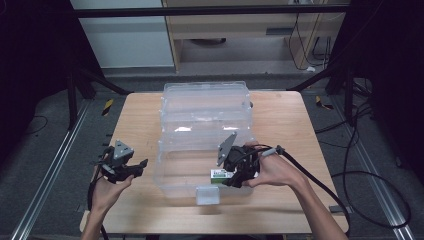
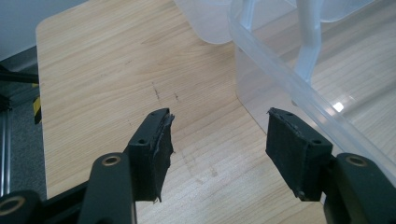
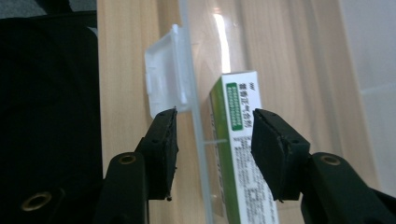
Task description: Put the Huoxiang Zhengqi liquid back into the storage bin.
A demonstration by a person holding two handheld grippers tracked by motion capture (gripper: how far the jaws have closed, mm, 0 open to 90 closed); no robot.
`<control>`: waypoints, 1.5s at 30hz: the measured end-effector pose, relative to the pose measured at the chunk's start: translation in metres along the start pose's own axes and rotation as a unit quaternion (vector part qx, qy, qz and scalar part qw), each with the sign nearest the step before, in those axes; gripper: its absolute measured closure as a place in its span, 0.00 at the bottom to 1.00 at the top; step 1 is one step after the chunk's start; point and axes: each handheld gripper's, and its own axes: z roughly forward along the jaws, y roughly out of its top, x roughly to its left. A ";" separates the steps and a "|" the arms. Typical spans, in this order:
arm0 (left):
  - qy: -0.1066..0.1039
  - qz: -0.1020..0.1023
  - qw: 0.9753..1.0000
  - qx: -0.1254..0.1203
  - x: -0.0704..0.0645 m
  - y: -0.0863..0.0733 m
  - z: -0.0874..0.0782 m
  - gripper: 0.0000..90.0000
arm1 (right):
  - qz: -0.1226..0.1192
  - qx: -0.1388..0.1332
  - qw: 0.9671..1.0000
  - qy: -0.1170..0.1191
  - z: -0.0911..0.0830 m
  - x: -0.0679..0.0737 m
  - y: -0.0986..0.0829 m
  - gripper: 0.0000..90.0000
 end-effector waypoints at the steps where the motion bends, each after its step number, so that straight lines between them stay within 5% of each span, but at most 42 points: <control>1: 0.000 0.000 1.000 0.001 0.000 0.000 0.000 0.44 | -0.001 0.000 1.000 0.003 0.002 0.001 0.001 0.58; 34: 0.000 0.001 1.000 0.006 0.000 -0.001 0.003 0.44 | -0.011 0.055 0.998 0.030 0.054 0.008 0.007 0.64; 45: -0.001 0.003 1.000 0.007 0.000 -0.002 0.004 0.44 | -0.003 0.057 0.998 0.038 0.058 0.005 0.006 0.67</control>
